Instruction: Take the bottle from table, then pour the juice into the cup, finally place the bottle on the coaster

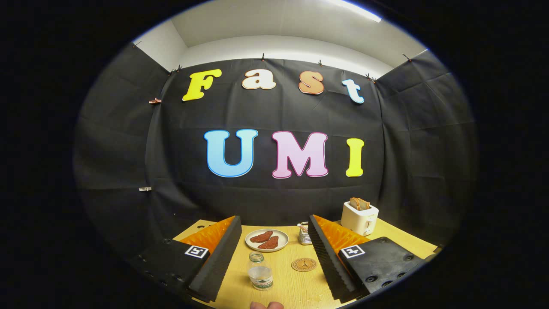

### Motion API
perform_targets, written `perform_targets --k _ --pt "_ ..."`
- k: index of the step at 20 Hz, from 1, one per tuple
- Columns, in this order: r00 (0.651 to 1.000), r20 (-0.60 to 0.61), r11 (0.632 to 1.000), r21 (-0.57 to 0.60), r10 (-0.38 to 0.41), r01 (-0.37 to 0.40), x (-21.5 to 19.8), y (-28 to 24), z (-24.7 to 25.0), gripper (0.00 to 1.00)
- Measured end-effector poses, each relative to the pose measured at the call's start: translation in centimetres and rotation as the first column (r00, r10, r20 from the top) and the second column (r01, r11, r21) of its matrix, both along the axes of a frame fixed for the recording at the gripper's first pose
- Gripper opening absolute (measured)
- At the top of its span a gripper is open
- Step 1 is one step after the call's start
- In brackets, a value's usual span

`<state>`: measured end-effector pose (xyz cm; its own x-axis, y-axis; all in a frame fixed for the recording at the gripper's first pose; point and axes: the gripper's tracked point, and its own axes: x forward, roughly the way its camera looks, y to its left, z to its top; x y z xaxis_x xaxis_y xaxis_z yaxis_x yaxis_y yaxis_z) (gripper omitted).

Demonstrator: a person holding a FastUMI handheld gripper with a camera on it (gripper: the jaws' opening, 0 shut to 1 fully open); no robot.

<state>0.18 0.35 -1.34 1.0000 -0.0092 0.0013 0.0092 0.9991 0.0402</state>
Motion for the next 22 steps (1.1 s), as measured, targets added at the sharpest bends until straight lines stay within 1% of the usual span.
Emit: perform_targets --k 9,13,16,19,22 --pt "1.000 0.003 1.000 -0.012 0.000 0.000 -0.2 1.3 -0.3 0.95" --pt "0.997 0.068 0.998 -0.056 0.023 -0.020 -0.1 2.5 -0.1 0.95" --pt "0.997 0.059 0.998 -0.054 0.042 -0.039 0.1 3.4 -2.7 0.96" --pt "0.999 0.030 1.000 0.010 0.028 -0.029 0.1 3.9 -5.6 0.97" --pt "1.000 0.000 0.998 0.068 -0.004 0.004 0.3 4.1 -8.9 0.97"
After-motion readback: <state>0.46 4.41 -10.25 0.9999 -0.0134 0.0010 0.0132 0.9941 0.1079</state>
